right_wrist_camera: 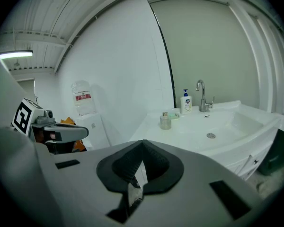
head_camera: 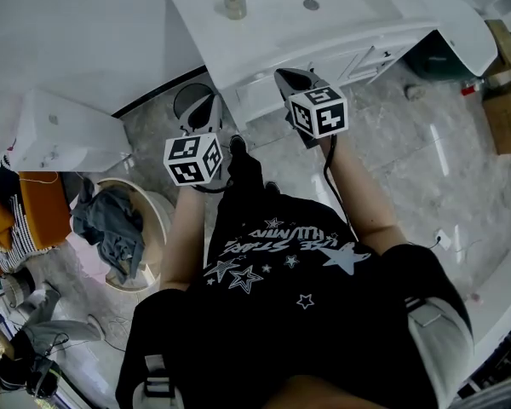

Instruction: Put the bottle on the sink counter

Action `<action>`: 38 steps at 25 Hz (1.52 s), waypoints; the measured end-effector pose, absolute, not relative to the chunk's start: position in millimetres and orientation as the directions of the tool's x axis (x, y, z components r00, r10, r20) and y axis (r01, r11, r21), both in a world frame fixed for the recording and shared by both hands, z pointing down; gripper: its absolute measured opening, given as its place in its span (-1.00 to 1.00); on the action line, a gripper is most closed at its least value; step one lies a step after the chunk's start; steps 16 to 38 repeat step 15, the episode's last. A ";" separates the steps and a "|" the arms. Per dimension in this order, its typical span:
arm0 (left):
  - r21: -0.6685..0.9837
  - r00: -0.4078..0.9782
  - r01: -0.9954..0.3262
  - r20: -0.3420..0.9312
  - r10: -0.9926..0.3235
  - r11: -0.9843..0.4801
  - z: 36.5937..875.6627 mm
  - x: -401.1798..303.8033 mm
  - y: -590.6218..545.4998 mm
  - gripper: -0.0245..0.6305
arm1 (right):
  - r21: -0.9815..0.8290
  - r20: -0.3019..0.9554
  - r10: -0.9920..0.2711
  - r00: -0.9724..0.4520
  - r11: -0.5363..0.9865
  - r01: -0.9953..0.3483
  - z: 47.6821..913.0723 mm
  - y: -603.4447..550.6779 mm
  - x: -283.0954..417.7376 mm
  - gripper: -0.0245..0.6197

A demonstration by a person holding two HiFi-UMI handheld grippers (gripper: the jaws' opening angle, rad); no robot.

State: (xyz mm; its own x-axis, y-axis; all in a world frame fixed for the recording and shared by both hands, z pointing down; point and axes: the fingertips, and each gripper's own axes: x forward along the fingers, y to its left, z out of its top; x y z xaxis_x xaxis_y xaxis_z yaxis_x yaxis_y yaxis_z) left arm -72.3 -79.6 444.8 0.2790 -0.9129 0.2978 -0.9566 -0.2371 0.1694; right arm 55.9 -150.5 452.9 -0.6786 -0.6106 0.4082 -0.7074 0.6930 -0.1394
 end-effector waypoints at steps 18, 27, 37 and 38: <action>0.160 0.279 -0.957 0.292 -0.915 -0.241 441.1 -73.9 -69.3 -0.90 | -0.136 0.400 -0.609 -0.685 0.700 -0.701 447.3 -137.7 53.9 -0.90; 0.160 0.279 -0.957 0.292 -0.915 -0.241 441.1 -73.9 -69.3 -0.90 | -0.136 0.400 -0.609 -0.685 0.700 -0.701 447.3 -137.7 53.9 -0.90; 0.160 0.279 -0.957 0.292 -0.915 -0.241 441.1 -73.9 -69.3 -0.90 | -0.136 0.400 -0.609 -0.685 0.700 -0.701 447.3 -137.7 53.9 -0.90; 0.160 0.279 -0.957 0.292 -0.915 -0.241 441.1 -73.9 -69.3 -0.90 | -0.136 0.400 -0.609 -0.685 0.700 -0.701 447.3 -137.7 53.9 -0.90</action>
